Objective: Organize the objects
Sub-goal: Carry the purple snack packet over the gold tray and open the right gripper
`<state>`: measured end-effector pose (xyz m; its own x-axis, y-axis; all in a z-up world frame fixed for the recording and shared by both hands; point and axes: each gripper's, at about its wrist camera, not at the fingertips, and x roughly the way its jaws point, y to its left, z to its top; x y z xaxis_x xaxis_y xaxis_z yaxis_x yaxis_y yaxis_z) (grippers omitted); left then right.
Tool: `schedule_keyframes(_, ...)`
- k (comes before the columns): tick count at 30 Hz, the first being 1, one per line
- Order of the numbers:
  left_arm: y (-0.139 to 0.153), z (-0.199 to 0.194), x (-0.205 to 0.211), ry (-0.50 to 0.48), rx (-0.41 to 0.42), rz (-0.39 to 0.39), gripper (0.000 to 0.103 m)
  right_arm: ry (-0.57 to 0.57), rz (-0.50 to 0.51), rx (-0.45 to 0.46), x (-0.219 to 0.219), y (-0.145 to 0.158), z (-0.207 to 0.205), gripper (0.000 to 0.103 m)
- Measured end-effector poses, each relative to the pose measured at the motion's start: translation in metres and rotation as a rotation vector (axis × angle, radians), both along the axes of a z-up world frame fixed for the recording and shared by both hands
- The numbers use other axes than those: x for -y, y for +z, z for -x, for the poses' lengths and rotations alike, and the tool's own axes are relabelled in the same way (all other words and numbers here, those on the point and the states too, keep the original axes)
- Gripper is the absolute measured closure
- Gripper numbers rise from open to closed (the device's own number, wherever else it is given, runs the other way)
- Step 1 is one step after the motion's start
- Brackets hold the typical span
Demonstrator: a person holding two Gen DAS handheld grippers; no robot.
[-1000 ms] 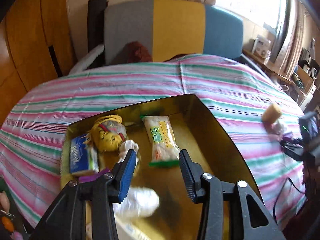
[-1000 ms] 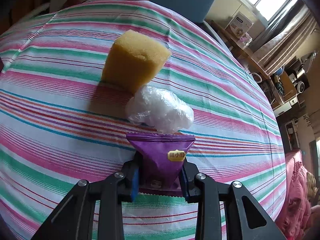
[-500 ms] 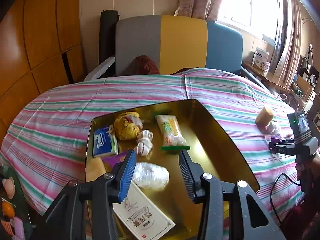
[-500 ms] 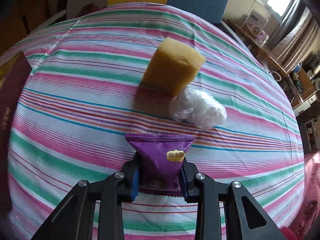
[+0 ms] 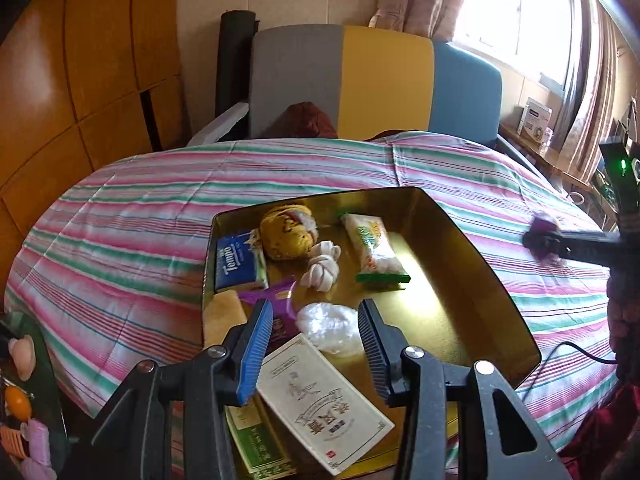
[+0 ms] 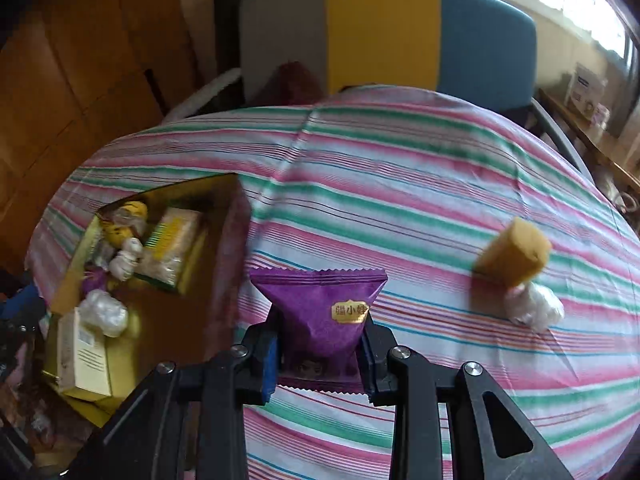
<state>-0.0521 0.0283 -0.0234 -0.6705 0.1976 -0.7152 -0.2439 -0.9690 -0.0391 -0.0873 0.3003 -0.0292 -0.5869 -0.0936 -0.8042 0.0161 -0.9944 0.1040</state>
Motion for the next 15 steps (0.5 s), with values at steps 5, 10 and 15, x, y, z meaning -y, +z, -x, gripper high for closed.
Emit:
schedule_keyframes(5, -0.005, 0.001, 0.012, 0.024, 0.017, -0.016, 0.058, 0.116, -0.023, -0.005, 0.063, 0.001, 0.028, 0.071)
schedule_keyframes(10, -0.008, 0.002, 0.024, 0.052, 0.029, -0.027, 0.058, 0.185, -0.098, 0.036, 0.105, -0.018, 0.064, 0.071)
schedule_keyframes(15, -0.012, 0.003, 0.033, 0.067, 0.040, -0.039, 0.058, 0.181, -0.260, 0.069, 0.126, -0.037, 0.093, 0.070)
